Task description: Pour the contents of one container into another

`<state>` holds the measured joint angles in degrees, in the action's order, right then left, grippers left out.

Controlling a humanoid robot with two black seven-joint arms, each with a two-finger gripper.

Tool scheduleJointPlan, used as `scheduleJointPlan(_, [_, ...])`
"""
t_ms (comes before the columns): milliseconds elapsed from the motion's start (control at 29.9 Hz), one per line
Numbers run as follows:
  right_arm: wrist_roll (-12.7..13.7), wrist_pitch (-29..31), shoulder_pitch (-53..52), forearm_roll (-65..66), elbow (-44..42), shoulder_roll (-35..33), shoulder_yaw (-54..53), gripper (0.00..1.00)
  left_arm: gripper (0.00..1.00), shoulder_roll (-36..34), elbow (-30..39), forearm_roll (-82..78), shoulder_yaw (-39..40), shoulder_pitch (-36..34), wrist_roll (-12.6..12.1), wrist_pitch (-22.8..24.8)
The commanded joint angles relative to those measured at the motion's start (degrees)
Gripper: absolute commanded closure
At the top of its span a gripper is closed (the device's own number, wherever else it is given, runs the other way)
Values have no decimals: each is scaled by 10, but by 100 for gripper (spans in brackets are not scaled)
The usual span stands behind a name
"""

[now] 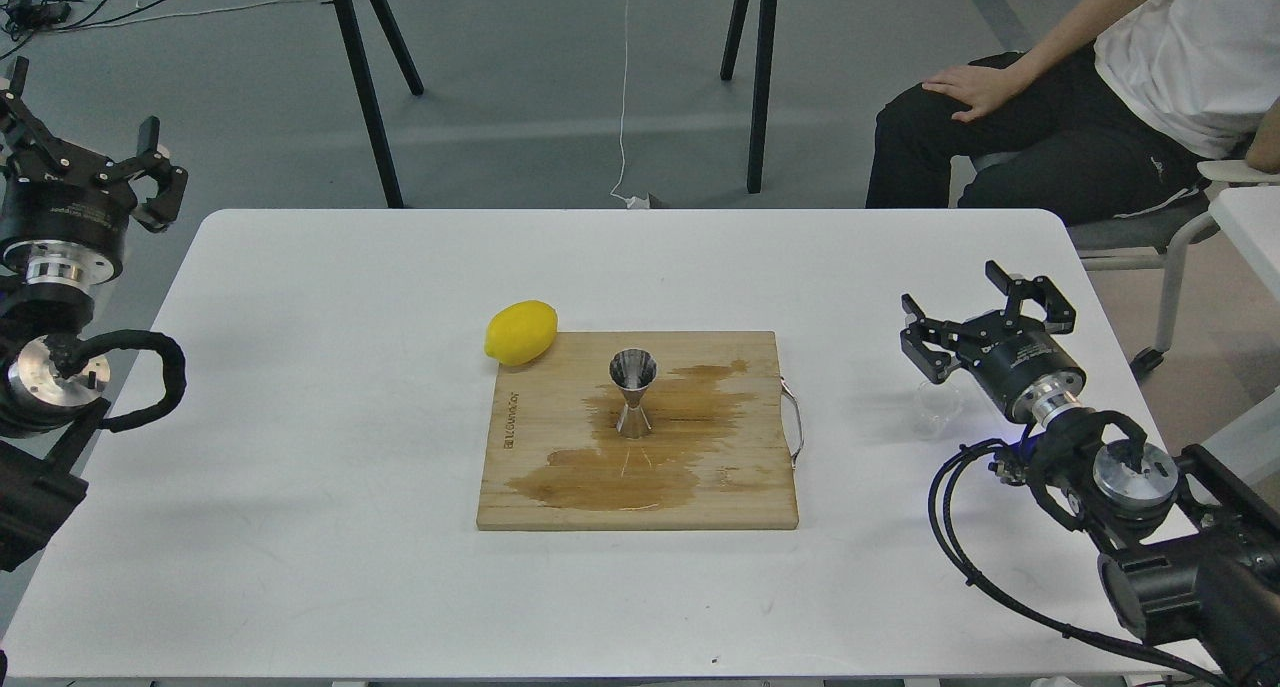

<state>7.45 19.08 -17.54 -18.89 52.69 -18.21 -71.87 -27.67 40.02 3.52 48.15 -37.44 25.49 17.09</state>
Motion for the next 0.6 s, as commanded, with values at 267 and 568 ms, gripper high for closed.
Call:
scheduleJointPlan(267, [-130, 54, -152, 117, -70, -39, 1, 0, 0, 20, 2, 1, -3, -1, -1, 5])
scheduleJointPlan(568, [-147, 51, -172, 129, -106, -44, 2, 0, 0, 29, 17, 0, -8, -7, -4, 5])
